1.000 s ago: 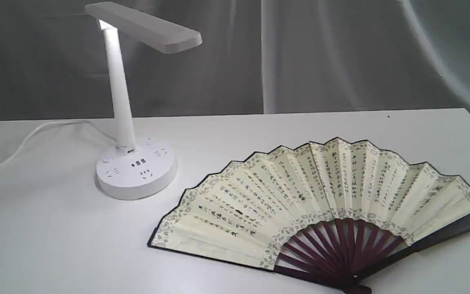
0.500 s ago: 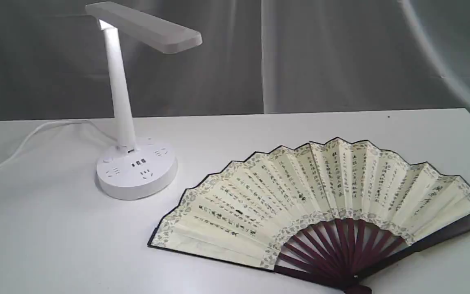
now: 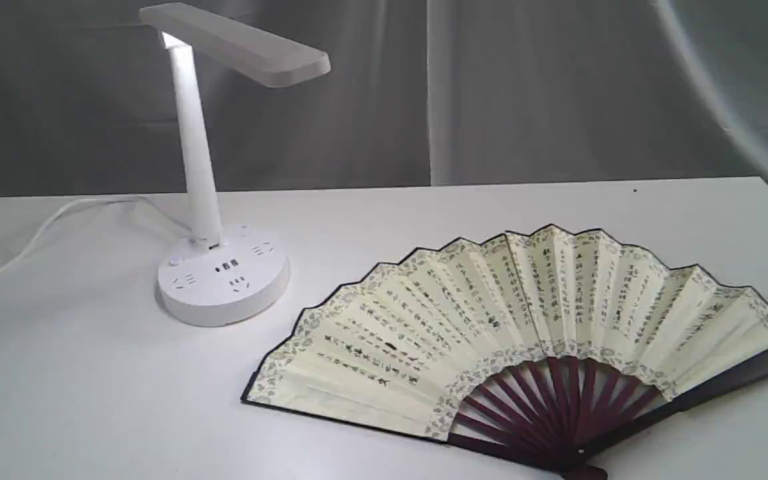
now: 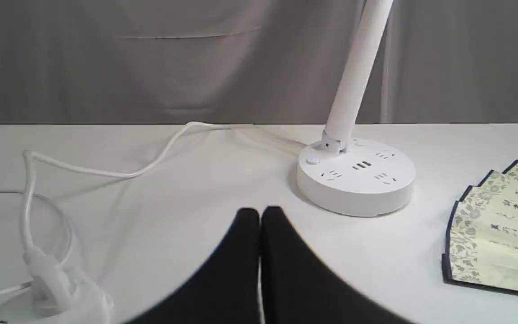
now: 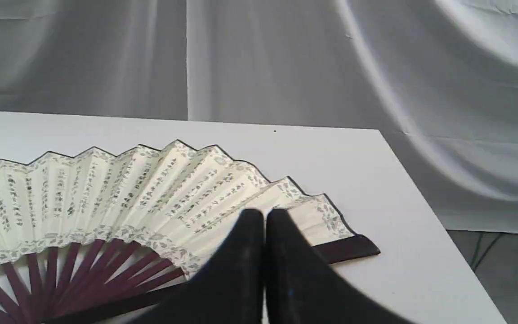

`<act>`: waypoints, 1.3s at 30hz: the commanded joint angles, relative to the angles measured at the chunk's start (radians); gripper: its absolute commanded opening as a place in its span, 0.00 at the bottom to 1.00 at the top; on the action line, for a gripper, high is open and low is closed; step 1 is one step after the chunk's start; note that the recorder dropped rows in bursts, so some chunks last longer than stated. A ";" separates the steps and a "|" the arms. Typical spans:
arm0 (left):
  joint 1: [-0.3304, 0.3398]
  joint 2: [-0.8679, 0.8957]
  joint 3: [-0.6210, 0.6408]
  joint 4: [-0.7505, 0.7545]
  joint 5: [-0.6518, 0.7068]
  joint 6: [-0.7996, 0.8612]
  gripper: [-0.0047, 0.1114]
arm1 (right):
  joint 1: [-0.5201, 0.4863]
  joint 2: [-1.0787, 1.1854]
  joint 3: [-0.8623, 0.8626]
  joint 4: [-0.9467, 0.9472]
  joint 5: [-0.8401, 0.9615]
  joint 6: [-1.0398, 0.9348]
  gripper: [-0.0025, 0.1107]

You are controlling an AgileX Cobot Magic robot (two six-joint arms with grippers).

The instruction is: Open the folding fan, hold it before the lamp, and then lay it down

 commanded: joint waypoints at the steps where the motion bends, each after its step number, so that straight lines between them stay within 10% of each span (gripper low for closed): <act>1: -0.005 -0.002 0.005 -0.008 -0.012 -0.001 0.04 | 0.003 -0.005 0.003 -0.021 -0.014 0.008 0.02; 39: -0.005 -0.002 0.005 -0.008 -0.012 -0.001 0.04 | 0.003 -0.005 0.003 -0.079 -0.019 0.113 0.02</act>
